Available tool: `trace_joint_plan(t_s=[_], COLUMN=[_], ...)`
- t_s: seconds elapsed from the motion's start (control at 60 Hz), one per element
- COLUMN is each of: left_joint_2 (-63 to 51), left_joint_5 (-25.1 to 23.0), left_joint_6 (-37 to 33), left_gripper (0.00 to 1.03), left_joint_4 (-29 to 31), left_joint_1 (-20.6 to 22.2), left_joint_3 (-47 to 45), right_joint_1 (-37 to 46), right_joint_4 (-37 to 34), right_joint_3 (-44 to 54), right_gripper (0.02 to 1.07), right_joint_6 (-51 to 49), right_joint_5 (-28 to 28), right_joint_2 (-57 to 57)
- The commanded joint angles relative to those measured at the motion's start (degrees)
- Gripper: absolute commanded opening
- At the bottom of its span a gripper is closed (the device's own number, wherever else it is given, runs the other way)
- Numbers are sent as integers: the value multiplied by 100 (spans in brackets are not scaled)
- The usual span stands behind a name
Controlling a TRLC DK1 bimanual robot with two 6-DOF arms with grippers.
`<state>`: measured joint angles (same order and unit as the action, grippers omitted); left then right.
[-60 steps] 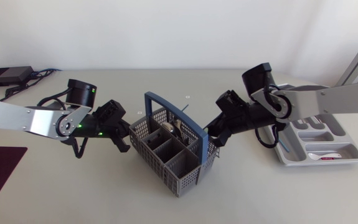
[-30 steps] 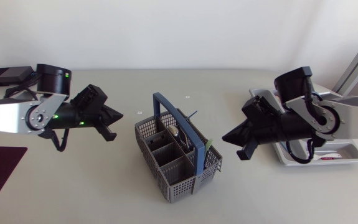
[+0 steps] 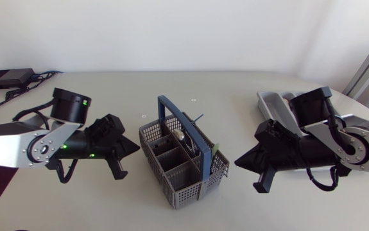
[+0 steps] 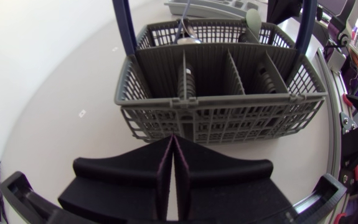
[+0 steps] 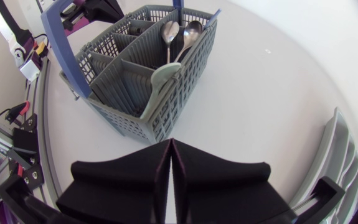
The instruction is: Sort the cutlery from the basket into the organizer compartments.
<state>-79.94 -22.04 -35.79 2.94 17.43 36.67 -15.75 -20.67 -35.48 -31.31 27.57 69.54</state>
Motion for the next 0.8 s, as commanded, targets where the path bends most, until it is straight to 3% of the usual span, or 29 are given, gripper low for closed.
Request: trace_joint_plan(t_s=[0.0,0.5,0.783], left_joint_2=[-338,-1779,-2808], left_joint_5=[-28,-28,-195], left_joint_6=[72,301,274], left_gripper=[3,4,3], left_joint_4=[-57,-461,-74], left_joint_1=[103,-3,-100], left_joint_3=[236,1598,2829], right_joint_1=[-148,-1080,-1932], right_joint_4=[133,555,599], right_joint_3=[103,-143,-512], right_gripper=[8,8,8], right_joint_6=[90,670,1118], right_joint_5=[-77,-349,-745], right_joint_2=[148,543,728])
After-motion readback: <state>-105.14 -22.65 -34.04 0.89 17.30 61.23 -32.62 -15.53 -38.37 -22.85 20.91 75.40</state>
